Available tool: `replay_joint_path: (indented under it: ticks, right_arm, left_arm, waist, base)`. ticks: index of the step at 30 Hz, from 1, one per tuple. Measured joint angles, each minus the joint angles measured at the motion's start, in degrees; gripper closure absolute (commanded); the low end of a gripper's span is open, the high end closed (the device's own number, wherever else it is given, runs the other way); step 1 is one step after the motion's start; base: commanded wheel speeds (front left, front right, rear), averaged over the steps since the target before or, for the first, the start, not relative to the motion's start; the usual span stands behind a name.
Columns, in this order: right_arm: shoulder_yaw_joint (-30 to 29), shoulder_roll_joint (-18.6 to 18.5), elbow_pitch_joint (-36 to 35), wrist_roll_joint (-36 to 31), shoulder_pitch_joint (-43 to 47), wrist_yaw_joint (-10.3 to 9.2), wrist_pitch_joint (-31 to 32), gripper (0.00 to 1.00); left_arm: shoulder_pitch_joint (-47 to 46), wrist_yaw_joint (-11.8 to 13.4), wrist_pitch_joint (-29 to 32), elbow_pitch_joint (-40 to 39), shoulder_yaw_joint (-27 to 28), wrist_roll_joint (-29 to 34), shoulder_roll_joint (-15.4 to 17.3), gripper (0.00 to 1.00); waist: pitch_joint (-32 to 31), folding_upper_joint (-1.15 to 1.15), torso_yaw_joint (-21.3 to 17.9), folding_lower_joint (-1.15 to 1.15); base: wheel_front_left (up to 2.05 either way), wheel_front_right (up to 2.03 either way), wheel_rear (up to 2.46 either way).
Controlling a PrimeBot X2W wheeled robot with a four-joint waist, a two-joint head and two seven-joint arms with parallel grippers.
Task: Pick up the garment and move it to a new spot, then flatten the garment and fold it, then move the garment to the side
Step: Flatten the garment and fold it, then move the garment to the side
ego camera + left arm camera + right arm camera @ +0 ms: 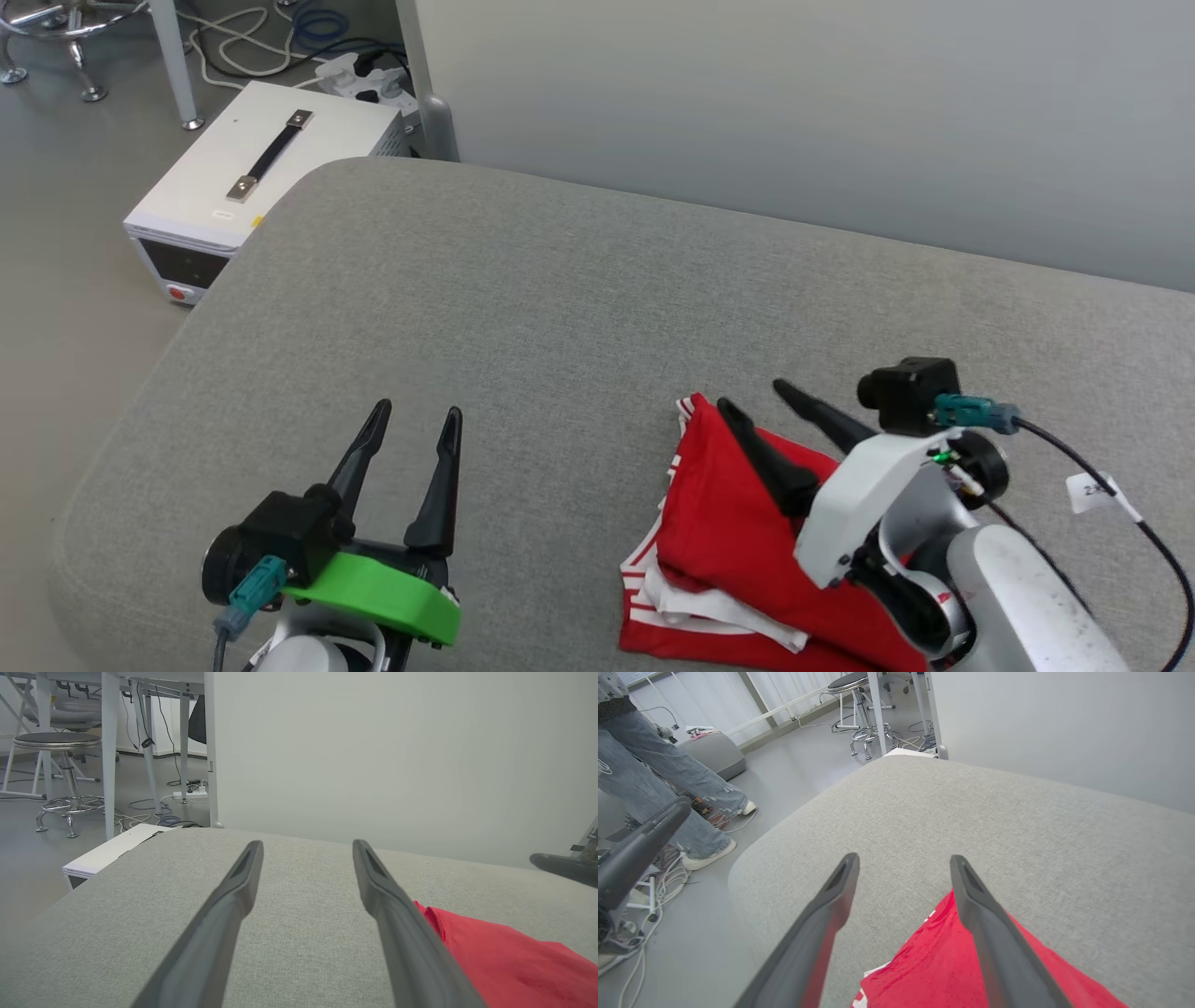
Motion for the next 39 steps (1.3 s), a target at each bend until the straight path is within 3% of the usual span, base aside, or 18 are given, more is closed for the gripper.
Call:
replay_joint_path:
  ticks: [7,11,17,22,33,39]
  right_arm:
    - [-5.1,-7.3,-5.7,-10.7,-0.6,0.00,-6.7,0.00]
    - [-10.3,-9.0,-8.7,-14.4,2.2,0.00,-11.3,0.00]
    - [-19.6,-8.1,-11.5,-17.3,8.6,0.00,-17.5,0.00]
    - [-23.7,-4.5,-14.2,-18.0,13.5,0.01,-20.9,0.00]
    - [-25.1,0.8,-12.2,-19.0,18.7,0.00,-24.9,0.00]
    - [-25.0,0.6,-9.4,-19.3,19.0,0.01,-25.9,0.00]
  left_arm:
    - [-0.1,0.0,0.0,-1.7,-0.5,-4.3,-0.8,0.00]
    - [-0.4,0.0,0.0,-2.1,-0.3,-4.4,-0.7,0.00]
    - [-0.6,0.0,0.0,-2.4,0.4,-3.7,-0.5,0.00]
    - [-0.6,0.0,0.0,-2.4,0.6,-3.2,-0.4,0.00]
    - [0.3,0.0,0.0,-1.4,-0.2,-1.4,-0.6,0.00]
    - [0.3,0.0,0.0,-0.7,-0.5,-1.4,-0.9,0.00]
  waist:
    - [0.4,0.00,-3.5,0.00]
    - [0.9,0.00,-5.5,0.00]
    - [1.8,0.00,-8.5,0.00]
    - [2.6,0.00,-10.9,0.00]
    - [3.4,0.00,-11.9,0.00]
    - [3.4,0.00,-11.4,0.00]
  base:
    - [0.00,0.00,0.00]
    - [0.00,0.00,0.00]
    - [0.00,0.00,0.00]
    - [0.00,0.00,0.00]
    - [0.00,0.00,0.00]
    - [0.00,0.00,0.00]
